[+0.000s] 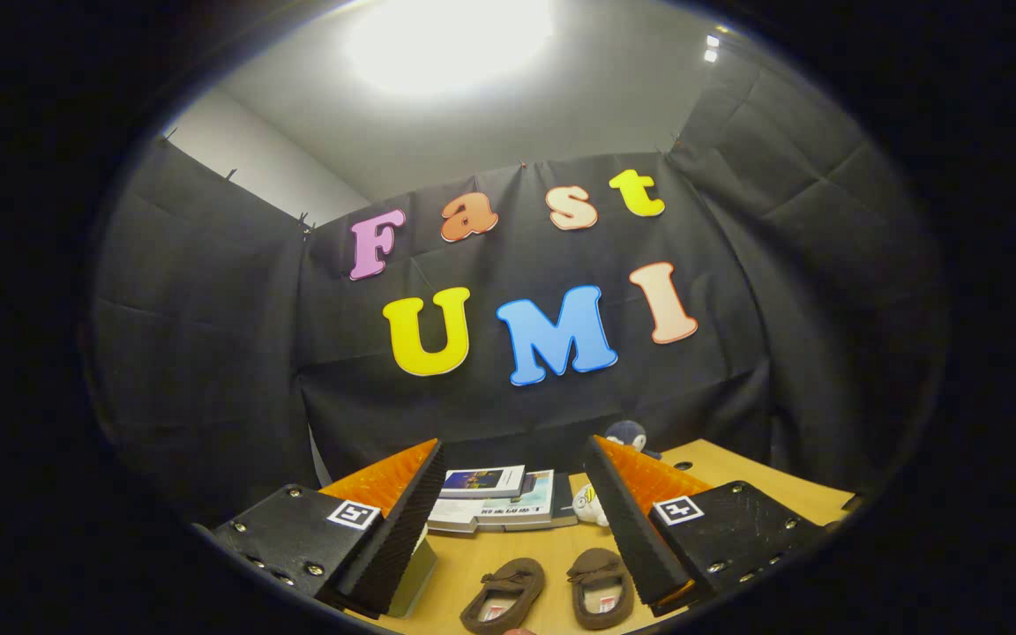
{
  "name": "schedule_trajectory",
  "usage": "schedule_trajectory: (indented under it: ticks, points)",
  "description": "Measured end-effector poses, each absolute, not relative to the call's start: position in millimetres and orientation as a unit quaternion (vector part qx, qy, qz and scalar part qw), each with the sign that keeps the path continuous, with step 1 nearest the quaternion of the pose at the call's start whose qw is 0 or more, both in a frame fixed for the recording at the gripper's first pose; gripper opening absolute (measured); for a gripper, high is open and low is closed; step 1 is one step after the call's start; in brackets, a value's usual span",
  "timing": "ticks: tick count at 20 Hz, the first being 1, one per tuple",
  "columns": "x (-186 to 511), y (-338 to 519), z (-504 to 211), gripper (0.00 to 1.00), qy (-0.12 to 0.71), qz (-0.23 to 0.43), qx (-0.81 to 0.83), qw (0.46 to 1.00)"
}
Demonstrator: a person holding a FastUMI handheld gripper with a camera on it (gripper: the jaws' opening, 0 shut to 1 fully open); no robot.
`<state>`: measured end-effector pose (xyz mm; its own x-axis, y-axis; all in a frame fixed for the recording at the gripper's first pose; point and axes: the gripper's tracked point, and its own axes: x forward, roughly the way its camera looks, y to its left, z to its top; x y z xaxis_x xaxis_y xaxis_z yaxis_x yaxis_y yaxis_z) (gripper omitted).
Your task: Open the storage box then place both shoes into the box .Put the left shoe in first, then the right shoe, with the right side of both shoes facing outward in a uniform manner.
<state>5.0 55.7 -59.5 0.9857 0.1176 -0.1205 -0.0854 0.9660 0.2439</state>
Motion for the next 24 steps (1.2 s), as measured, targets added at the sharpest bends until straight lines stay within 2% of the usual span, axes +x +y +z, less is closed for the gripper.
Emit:
schedule_trajectory:
  ticks: [8, 16, 24]
  points:
    - [-4.4, 112.9, -137.8, 0.98, 0.167, 0.08, 0.211, 0.96]
    - [-18.2, 166.9, -192.2, 0.98, 0.257, 0.11, 0.316, 0.907]
    - [-24.1, 200.7, -222.8, 0.96, 0.31, 0.13, 0.423, 0.841]
